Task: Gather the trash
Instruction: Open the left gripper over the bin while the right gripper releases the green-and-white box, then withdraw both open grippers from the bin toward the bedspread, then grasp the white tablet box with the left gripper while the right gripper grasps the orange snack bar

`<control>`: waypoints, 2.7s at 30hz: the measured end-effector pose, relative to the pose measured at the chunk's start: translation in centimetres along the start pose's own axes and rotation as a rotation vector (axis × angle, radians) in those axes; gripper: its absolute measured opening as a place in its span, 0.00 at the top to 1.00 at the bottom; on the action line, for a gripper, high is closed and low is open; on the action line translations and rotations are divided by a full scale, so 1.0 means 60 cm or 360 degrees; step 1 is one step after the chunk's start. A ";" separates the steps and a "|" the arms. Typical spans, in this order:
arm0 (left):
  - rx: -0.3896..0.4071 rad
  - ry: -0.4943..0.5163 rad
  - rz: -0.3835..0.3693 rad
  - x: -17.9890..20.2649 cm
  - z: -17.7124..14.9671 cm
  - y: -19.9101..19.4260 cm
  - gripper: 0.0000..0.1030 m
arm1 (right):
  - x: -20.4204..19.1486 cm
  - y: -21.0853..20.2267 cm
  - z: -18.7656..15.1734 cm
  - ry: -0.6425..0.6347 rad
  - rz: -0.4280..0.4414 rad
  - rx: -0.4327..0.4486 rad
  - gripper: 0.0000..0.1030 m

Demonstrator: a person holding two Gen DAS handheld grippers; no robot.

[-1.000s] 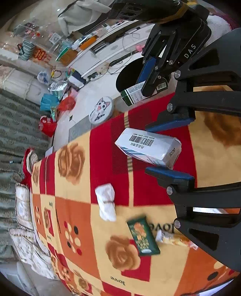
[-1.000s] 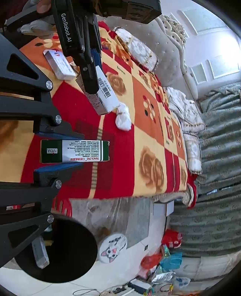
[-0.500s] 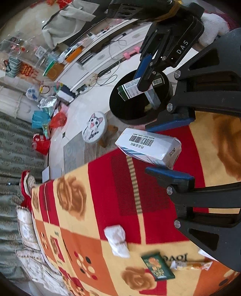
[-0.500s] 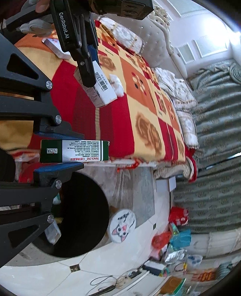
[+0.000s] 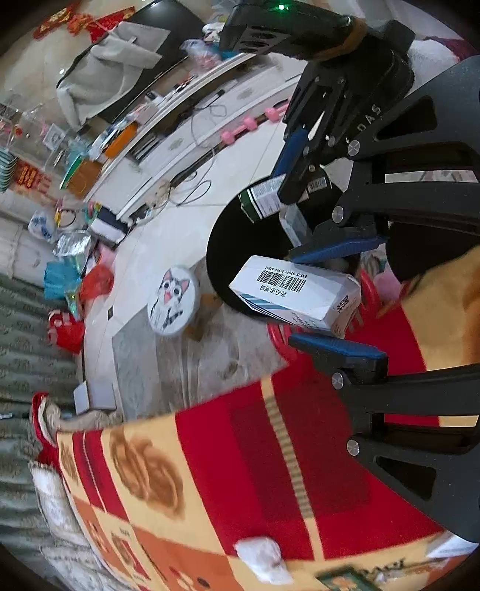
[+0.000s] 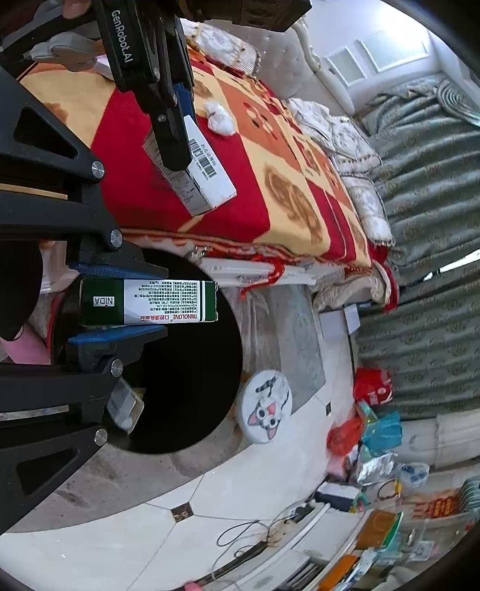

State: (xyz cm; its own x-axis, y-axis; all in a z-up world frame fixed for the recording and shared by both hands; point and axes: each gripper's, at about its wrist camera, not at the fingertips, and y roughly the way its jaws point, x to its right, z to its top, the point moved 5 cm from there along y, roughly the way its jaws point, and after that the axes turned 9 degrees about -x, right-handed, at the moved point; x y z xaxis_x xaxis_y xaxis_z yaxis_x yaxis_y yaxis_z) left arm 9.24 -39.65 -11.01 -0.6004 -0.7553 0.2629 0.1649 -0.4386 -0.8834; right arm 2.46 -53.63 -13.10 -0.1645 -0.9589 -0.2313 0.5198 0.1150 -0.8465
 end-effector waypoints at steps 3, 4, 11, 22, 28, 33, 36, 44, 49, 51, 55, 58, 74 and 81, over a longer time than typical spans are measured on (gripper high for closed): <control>-0.0024 0.0020 -0.0017 0.014 0.007 0.016 0.64 | 0.016 0.004 -0.002 0.0032 -0.0004 -0.0006 0.78; -0.0030 0.0020 -0.0022 0.018 0.009 0.021 0.64 | 0.021 0.005 -0.002 0.0040 -0.0007 -0.0009 0.78; -0.0073 -0.0017 -0.0089 0.028 0.026 0.057 0.64 | 0.049 0.017 -0.009 0.0103 -0.0024 -0.0032 0.78; -0.0063 -0.0026 -0.0122 0.036 0.036 0.066 0.52 | 0.071 0.032 -0.015 0.0176 -0.0034 -0.0064 0.60; -0.0026 -0.0016 -0.0047 0.019 0.017 0.042 0.52 | 0.059 0.025 -0.017 0.0158 -0.0049 -0.0043 0.60; 0.0042 -0.0026 0.0020 -0.002 -0.002 0.007 0.52 | 0.029 0.005 -0.014 0.0084 -0.0144 0.0015 0.60; 0.0094 -0.0028 0.0053 -0.017 -0.015 -0.021 0.52 | 0.010 -0.007 -0.012 0.0046 -0.0181 0.0044 0.60; 0.0201 -0.0056 0.0182 -0.075 -0.060 -0.089 0.52 | -0.051 -0.031 -0.008 -0.0051 -0.0198 0.0101 0.60; 0.0240 -0.0085 0.0268 -0.113 -0.088 -0.120 0.52 | -0.101 -0.030 -0.009 -0.0131 -0.0196 0.0109 0.60; 0.0248 -0.0110 0.0291 -0.131 -0.101 -0.131 0.52 | -0.119 -0.029 -0.011 -0.0155 -0.0192 0.0109 0.60; 0.0262 -0.0155 0.0330 -0.161 -0.121 -0.149 0.52 | -0.160 -0.024 -0.014 -0.0217 -0.0177 0.0106 0.60; 0.0273 -0.0198 0.0350 -0.186 -0.139 -0.163 0.52 | -0.191 -0.018 -0.017 -0.0269 -0.0171 0.0100 0.60; 0.0277 -0.0375 0.0392 -0.287 -0.212 -0.223 0.52 | -0.320 0.011 -0.032 -0.0485 -0.0113 0.0046 0.60; 0.0214 -0.0390 0.0401 -0.331 -0.259 -0.248 0.51 | -0.372 0.038 -0.050 -0.0578 -0.0043 -0.0029 0.60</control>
State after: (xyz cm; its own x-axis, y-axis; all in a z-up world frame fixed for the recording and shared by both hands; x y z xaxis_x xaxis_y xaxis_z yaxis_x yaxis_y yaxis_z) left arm 6.56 -10.57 -9.14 -0.3257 -0.9345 0.1433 0.3947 -0.2721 -0.8776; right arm 4.82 -31.19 -11.31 0.1321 -0.9909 -0.0260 0.5037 0.0897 -0.8592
